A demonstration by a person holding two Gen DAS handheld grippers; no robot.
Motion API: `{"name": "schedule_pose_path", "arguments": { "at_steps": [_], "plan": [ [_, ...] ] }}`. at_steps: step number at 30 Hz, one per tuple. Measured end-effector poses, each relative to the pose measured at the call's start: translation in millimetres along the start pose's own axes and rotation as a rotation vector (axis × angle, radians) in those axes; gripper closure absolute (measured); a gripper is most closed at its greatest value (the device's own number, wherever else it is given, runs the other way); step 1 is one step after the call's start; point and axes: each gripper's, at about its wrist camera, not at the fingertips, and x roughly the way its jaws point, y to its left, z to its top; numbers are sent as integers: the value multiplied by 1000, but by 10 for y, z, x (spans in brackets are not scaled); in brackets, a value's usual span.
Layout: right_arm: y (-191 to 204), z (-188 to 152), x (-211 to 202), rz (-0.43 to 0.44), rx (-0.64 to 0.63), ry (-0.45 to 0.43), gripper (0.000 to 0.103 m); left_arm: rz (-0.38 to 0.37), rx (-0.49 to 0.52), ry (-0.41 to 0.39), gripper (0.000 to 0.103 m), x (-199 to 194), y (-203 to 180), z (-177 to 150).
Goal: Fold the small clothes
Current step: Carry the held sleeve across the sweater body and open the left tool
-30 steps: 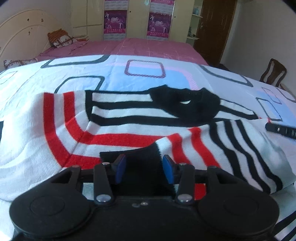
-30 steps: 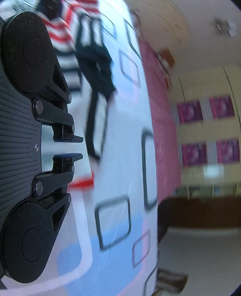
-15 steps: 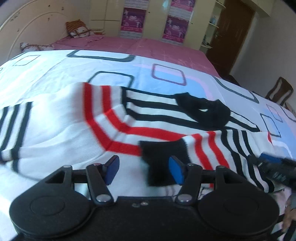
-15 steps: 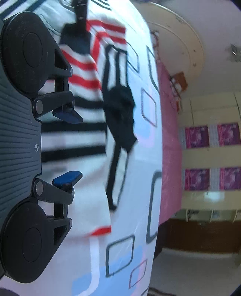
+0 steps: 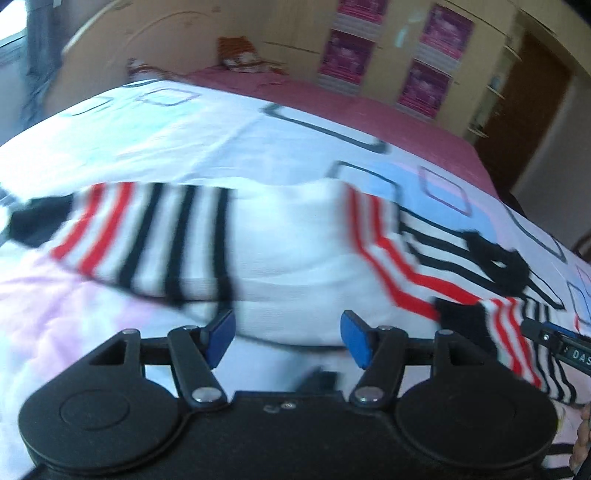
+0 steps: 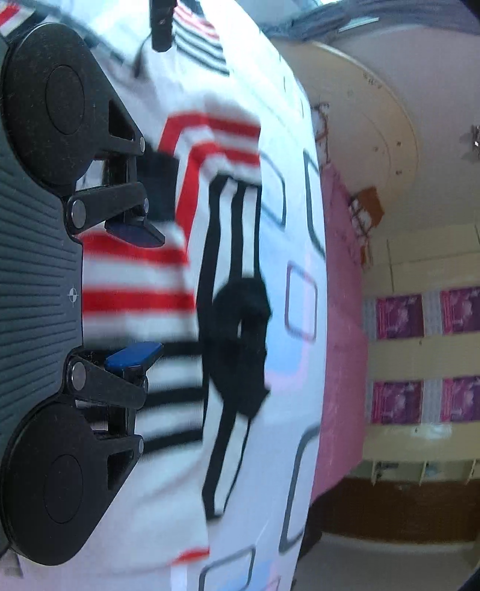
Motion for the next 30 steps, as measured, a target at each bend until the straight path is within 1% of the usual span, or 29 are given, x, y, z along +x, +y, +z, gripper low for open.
{"name": "schedule_pose_path", "arguments": {
  "at_steps": [3, 7, 11, 13, 15, 17, 19, 20, 22, 23, 24, 25, 26, 27, 30],
  "plan": [
    [197, 36, 86, 24, -2, -7, 47, 40, -62, 0, 39, -34, 326, 31],
    [386, 65, 169, 45, -7, -9, 47, 101, -177, -10, 36, -62, 777, 77],
    [515, -8, 356, 37, -33, 46, 47, 154, -266, -25, 36, -8, 1160, 159],
    [533, -60, 488, 28, -37, 98, 47, 159, -315, -32, 36, 35, 1336, 196],
    [535, -82, 510, 20, -44, 93, 47, 156, -365, -37, 38, 121, 1479, 237],
    [531, -60, 477, 23, -31, 77, 47, 133, -412, -57, 39, 192, 1604, 280],
    [545, -42, 430, 12, -35, 45, 47, 120, -431, -80, 39, 242, 1663, 315],
    [564, -43, 449, -1, -53, 49, 47, 115, -443, -91, 39, 269, 1689, 330],
    [541, -99, 566, -10, -45, 97, 47, 116, -458, -113, 44, 310, 1709, 359],
    [539, -124, 563, -11, -42, 78, 47, 123, -453, -121, 52, 323, 1711, 371],
    [558, -125, 564, -18, -53, 76, 47, 135, -445, -131, 63, 340, 1714, 377],
    [576, -125, 562, -25, -60, 75, 47, 147, -441, -140, 69, 352, 1731, 371],
    [580, -122, 561, -27, -58, 75, 47, 161, -437, -145, 81, 364, 1748, 368],
    [569, -114, 556, -25, -47, 74, 47, 166, -436, -149, 89, 367, 1773, 369],
    [515, -117, 534, -12, -7, 57, 47, 149, -429, -165, 96, 327, 1779, 385]
  ]
}}
